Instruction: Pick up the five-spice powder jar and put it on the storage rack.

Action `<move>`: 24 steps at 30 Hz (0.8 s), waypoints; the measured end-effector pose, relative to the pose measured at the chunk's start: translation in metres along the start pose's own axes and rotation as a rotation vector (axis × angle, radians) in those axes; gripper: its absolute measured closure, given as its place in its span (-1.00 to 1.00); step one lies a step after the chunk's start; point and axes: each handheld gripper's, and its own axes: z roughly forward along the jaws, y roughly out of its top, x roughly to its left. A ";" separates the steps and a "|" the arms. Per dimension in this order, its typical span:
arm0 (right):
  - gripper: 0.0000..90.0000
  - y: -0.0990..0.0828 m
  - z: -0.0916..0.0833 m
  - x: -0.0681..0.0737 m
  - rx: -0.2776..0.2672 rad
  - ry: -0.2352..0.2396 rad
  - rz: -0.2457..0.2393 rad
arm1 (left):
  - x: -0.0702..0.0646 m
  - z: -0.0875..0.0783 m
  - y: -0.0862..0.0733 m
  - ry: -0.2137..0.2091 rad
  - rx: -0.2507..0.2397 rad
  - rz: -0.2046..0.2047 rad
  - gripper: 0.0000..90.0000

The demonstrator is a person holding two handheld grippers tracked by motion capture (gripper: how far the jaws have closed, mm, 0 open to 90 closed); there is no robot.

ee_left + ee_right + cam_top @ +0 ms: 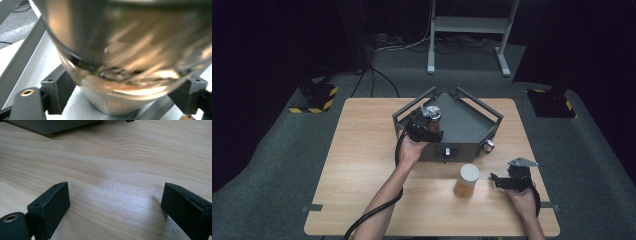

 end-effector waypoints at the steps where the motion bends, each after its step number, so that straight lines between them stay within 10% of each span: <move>1: -0.81 0.000 0.000 0.000 0.000 0.000 0.000 | 0.000 0.000 0.000 0.000 0.000 0.000 -0.68; 24: -0.81 0.000 0.000 0.000 0.000 0.000 0.000 | 0.000 -0.030 -0.016 0.009 -0.038 0.024 -0.82</move>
